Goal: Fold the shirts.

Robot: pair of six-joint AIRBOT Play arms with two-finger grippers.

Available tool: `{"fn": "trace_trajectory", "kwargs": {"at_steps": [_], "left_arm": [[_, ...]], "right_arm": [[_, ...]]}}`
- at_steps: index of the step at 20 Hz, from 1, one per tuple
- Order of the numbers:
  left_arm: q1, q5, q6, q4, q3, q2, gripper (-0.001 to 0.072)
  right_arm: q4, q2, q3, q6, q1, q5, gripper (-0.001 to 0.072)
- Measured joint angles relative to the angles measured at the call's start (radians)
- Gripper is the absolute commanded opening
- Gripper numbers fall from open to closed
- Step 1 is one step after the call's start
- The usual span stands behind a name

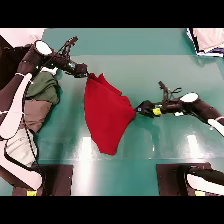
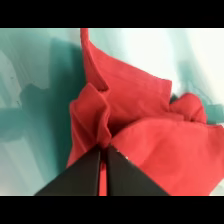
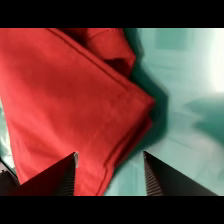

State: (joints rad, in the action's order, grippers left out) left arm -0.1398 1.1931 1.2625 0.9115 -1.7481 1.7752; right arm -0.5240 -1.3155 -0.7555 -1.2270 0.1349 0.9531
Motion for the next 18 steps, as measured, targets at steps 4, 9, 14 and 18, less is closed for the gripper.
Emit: {"fn": "trace_trajectory", "kwargs": {"at_steps": [4,9,14,18], "left_arm": [[0.0,0.016,0.008,0.001,0.0,-0.002,0.0023],[0.0,0.038,0.015,0.003,-0.003,-0.004,0.0023],[0.0,-0.019,0.019,0.013,-0.029,-0.125,0.0023],[0.0,-0.076,0.018,0.019,-0.105,-0.326,0.0023]], "right_arm": [[0.021,-0.072,-0.055,0.012,0.055,-0.009,0.0185],[-0.002,-0.077,-0.12,0.026,0.071,-0.011,0.0012],[-0.094,0.054,-0.221,0.03,0.074,-0.007,0.0011],[-0.185,0.209,-0.393,0.025,0.074,-0.007,0.0011]]}}
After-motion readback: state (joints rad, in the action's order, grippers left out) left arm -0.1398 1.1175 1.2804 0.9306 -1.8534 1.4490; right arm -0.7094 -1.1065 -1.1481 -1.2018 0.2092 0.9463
